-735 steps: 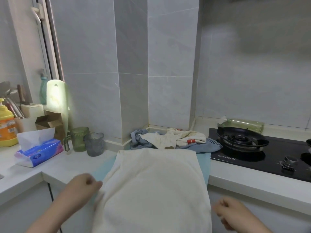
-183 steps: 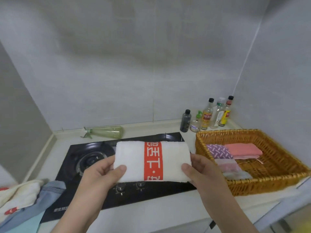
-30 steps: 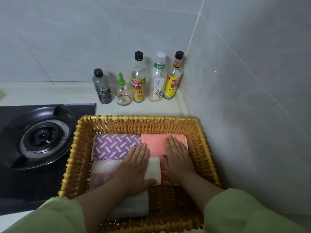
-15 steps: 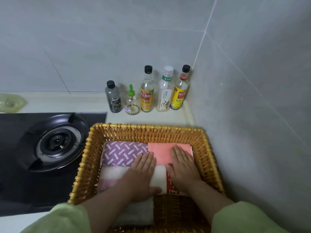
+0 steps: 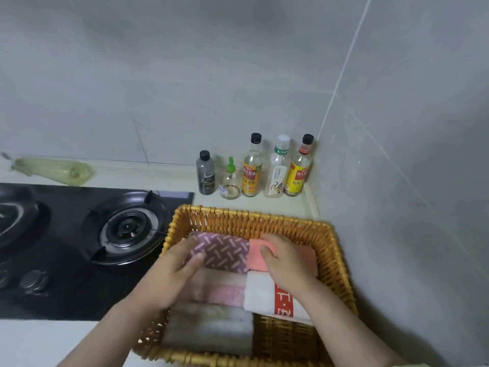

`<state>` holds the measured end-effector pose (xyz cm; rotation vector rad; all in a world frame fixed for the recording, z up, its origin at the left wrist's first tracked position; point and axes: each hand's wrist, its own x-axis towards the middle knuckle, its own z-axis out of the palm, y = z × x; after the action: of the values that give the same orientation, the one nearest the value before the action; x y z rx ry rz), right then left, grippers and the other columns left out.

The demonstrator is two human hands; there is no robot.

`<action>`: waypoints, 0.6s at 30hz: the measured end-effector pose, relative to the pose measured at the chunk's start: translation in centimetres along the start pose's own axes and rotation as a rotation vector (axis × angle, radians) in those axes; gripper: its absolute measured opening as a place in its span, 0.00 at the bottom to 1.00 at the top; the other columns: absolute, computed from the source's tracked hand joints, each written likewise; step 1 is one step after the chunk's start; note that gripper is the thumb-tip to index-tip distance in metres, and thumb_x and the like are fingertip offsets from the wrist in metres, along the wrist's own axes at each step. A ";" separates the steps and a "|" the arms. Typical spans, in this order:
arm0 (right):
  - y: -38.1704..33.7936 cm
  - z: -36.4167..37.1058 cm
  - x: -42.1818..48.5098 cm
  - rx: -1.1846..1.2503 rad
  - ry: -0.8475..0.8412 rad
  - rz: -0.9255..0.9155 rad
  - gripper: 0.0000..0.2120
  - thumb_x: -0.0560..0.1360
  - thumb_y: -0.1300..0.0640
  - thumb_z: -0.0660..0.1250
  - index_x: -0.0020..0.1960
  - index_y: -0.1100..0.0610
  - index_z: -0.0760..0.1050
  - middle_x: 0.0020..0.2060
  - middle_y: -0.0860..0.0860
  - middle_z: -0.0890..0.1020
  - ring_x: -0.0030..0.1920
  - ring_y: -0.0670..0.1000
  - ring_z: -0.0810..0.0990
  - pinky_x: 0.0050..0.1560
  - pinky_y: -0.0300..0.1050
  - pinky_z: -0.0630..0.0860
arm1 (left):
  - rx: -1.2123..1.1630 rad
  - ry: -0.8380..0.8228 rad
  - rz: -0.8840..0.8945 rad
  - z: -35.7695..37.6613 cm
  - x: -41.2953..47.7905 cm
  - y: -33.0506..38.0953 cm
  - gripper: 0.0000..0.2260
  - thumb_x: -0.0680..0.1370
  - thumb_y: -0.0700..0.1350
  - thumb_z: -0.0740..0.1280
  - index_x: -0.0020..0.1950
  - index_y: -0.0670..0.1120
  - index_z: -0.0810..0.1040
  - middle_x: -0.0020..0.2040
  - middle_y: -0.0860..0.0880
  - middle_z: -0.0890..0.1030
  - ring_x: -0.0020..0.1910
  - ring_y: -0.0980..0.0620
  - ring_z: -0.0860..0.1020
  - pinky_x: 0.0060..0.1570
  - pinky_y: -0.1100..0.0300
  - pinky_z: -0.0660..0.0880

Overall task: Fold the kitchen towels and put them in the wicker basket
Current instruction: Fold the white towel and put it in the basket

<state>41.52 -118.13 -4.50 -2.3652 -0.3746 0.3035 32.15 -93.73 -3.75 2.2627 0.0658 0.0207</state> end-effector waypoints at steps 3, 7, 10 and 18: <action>-2.9 0.8 -0.3 0.074 -0.047 -0.034 0.18 0.82 0.54 0.60 0.71 0.50 0.70 0.70 0.46 0.73 0.67 0.44 0.70 0.67 0.42 0.67 | -0.052 0.113 -0.039 -2.4 -2.4 1.0 0.09 0.77 0.63 0.58 0.57 0.72 0.71 0.62 0.71 0.72 0.64 0.71 0.69 0.64 0.67 0.65; -8.6 2.0 -0.9 0.075 -0.095 -0.168 0.20 0.82 0.53 0.59 0.73 0.48 0.67 0.71 0.45 0.70 0.69 0.43 0.69 0.68 0.42 0.67 | -0.026 0.240 -0.078 -6.4 -5.6 0.5 0.18 0.78 0.59 0.59 0.66 0.59 0.73 0.62 0.69 0.75 0.64 0.68 0.71 0.62 0.67 0.68; -12.6 2.7 -1.7 0.028 -0.079 -0.276 0.22 0.82 0.51 0.58 0.76 0.46 0.62 0.74 0.42 0.65 0.68 0.38 0.64 0.70 0.39 0.62 | 0.136 0.266 -0.134 -9.4 -8.3 -1.2 0.24 0.79 0.58 0.59 0.74 0.53 0.68 0.70 0.58 0.71 0.70 0.61 0.67 0.68 0.60 0.66; -23.5 8.3 -7.2 0.008 -0.160 -0.402 0.24 0.81 0.48 0.59 0.76 0.44 0.61 0.73 0.39 0.64 0.72 0.41 0.63 0.72 0.42 0.63 | 0.259 0.405 -0.297 -17.9 -20.6 -6.0 0.28 0.78 0.60 0.60 0.77 0.55 0.61 0.77 0.60 0.59 0.75 0.64 0.52 0.74 0.61 0.54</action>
<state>27.87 -99.00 6.41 -2.2002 -0.9065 0.3017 10.67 -77.31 3.19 2.4504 0.6506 0.3281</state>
